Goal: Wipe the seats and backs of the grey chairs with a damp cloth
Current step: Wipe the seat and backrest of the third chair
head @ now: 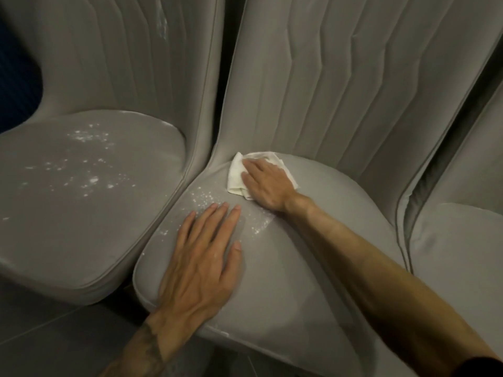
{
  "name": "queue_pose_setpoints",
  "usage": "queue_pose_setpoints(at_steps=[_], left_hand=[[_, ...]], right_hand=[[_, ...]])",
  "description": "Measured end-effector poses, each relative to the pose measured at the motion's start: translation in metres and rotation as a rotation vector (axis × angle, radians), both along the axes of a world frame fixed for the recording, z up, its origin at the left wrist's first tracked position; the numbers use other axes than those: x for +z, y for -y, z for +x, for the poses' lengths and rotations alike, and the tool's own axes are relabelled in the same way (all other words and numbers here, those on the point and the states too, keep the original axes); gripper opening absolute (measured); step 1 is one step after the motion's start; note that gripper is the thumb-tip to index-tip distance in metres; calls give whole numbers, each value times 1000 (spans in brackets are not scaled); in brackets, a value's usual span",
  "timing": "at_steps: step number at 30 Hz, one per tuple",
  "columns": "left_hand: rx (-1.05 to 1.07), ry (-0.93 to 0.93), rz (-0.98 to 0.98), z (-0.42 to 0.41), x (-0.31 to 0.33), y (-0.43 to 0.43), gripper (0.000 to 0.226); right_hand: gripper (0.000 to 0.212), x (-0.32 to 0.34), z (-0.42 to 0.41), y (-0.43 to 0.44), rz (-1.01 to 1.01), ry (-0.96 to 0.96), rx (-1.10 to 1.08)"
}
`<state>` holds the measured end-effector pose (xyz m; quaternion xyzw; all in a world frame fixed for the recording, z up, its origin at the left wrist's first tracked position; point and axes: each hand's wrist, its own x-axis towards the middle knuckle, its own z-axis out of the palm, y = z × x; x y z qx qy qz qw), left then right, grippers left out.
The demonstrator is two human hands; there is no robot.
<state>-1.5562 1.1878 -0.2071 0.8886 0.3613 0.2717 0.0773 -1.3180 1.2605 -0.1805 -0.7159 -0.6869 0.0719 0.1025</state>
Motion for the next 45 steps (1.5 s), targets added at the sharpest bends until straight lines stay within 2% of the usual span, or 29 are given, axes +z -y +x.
queue_pose_setpoints(at_steps=[2,5,7,9,11,13,17,19,21,23,26,30,32,34,36,38,40,42,45], left_hand=[[8,1,-1,-1,0,0,59],[18,-5,-4,1,1,2,59],[29,-9,-7,0,2,2,57],[39,-5,-8,1,6,4,56],[50,-8,-14,0,11,5,56],[64,-11,-5,-4,17,6,57],[110,-89,61,-31,25,-13,60],[178,-129,31,-46,24,-25,60],[225,-152,-18,-53,19,-30,61],[237,-144,-82,-52,12,-31,63],[241,-154,-115,-51,7,-34,65],[276,-180,-131,-49,7,-31,66],[284,-176,-136,-49,7,-30,67],[282,-167,-139,-49,7,-30,67],[278,-159,-149,-50,7,-31,67],[267,-157,-159,-50,7,-31,68],[264,-153,-166,-51,8,-32,69],[264,-151,-175,-51,10,-32,71],[234,-131,-214,-53,14,-33,73]], right_hand=[[51,9,24,12,-34,1,3],[50,19,73,26,-90,27,-195],[44,19,63,21,-76,51,-263],[45,13,22,9,-68,59,-215],[51,5,-13,9,-48,15,-42],[54,4,-14,18,-54,9,84],[51,20,46,31,-73,11,-118],[49,22,43,29,-55,27,-200],[50,18,5,18,-51,31,-173],[52,6,-29,13,-39,-1,-49],[55,9,-15,14,-80,-4,62],[51,20,47,12,-99,31,-204],[48,20,30,2,-85,49,-272],[48,16,-7,-5,-74,42,-195],[52,7,-34,-1,-58,20,-10],[55,9,-28,7,-79,23,110],[55,17,4,11,-111,29,49],[52,25,40,14,-122,11,-119],[45,28,31,12,-82,17,-207]])
